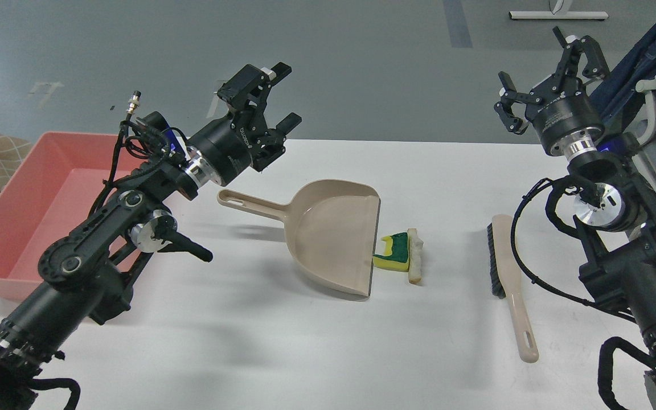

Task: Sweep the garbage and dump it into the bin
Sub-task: 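Grasp the beige dustpan handle with the left gripper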

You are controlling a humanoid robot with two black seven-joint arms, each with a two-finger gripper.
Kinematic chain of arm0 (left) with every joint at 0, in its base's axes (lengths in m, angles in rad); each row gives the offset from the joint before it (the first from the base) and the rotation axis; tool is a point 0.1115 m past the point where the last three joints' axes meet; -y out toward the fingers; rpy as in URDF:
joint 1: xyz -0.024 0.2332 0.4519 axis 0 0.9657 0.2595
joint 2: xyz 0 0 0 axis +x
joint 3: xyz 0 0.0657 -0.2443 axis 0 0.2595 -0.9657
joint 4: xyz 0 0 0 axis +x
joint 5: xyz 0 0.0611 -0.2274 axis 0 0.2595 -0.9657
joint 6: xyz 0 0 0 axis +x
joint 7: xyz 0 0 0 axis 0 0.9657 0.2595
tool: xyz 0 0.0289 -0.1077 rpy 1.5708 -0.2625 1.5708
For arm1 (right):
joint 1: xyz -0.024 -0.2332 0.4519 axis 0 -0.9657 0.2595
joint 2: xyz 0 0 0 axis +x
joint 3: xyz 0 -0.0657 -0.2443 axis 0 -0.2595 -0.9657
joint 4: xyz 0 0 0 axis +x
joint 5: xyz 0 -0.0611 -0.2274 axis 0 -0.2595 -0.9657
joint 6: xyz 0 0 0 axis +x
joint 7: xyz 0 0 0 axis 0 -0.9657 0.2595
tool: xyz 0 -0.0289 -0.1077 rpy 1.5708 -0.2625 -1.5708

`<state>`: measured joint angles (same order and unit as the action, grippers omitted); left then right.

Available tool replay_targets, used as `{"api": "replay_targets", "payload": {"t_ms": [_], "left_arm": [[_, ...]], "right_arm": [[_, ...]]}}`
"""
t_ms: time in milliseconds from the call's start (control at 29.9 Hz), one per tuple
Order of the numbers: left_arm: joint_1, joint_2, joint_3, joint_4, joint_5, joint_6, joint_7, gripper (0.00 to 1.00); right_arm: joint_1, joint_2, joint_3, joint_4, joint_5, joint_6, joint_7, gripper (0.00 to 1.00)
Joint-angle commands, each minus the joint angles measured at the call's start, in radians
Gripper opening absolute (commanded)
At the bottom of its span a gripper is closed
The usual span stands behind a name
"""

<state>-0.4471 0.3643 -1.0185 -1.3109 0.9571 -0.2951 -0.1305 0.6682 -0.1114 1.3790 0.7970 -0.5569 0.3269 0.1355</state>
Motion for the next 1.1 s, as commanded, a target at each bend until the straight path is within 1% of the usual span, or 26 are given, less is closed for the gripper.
{"api": "replay_targets", "payload": {"t_ms": [0,67,100,167,201,268,335,368,468,669,769,803,903,1070], "left_arm": [[0.047,0.076,0.0,-0.065,0.084,0.016,0.0,0.98],[0.093,0.14,0.0,-0.125,0.156,0.022,0.003,0.98],[0.105,0.151,-0.002,-0.137,0.178,0.024,0.005,0.98],[0.16,0.194,-0.002,-0.189,0.271,0.057,0.006,0.98],[0.16,0.194,-0.002,-0.189,0.272,0.057,0.006,0.98],[0.22,0.219,-0.002,-0.234,0.351,0.099,0.015,0.98],[0.254,0.22,-0.003,-0.258,0.388,0.114,0.029,0.98],[0.271,0.219,-0.003,-0.267,0.403,0.12,0.04,0.98],[0.298,0.203,-0.002,-0.274,0.434,0.137,0.051,0.98],[0.355,0.151,0.0,-0.268,0.515,0.154,0.058,0.98],[0.398,0.125,0.0,-0.249,0.598,0.16,0.058,0.98],[0.404,0.096,0.0,-0.223,0.626,0.165,0.058,0.98],[0.403,0.05,0.0,-0.171,0.643,0.183,0.058,0.98],[0.393,0.031,-0.002,-0.12,0.644,0.205,0.064,0.98]], "right_arm": [[-0.007,-0.004,-0.001,0.004,0.0,0.001,0.0,1.0],[-0.021,-0.004,0.0,0.019,0.0,0.001,0.0,1.0],[-0.022,-0.004,-0.001,0.024,0.0,0.001,0.0,1.0],[-0.033,-0.004,-0.001,0.039,0.0,0.001,0.0,1.0],[-0.033,-0.004,-0.001,0.039,0.0,0.001,0.0,1.0],[-0.035,-0.004,-0.003,0.044,0.0,0.001,0.0,1.0],[-0.035,-0.004,-0.003,0.044,0.0,0.001,0.0,1.0],[-0.035,-0.004,-0.003,0.044,0.0,0.001,0.0,1.0],[-0.035,-0.004,-0.003,0.044,-0.001,0.001,0.0,1.0],[-0.035,-0.004,-0.003,0.045,-0.001,0.001,0.0,1.0],[-0.035,-0.004,-0.003,0.044,-0.001,0.001,0.0,1.0],[-0.035,-0.004,-0.003,0.044,-0.001,0.001,0.0,1.0],[-0.035,-0.002,-0.003,0.045,-0.001,0.001,0.0,1.0],[-0.036,-0.002,-0.003,0.045,-0.001,0.001,0.0,1.0]]}}
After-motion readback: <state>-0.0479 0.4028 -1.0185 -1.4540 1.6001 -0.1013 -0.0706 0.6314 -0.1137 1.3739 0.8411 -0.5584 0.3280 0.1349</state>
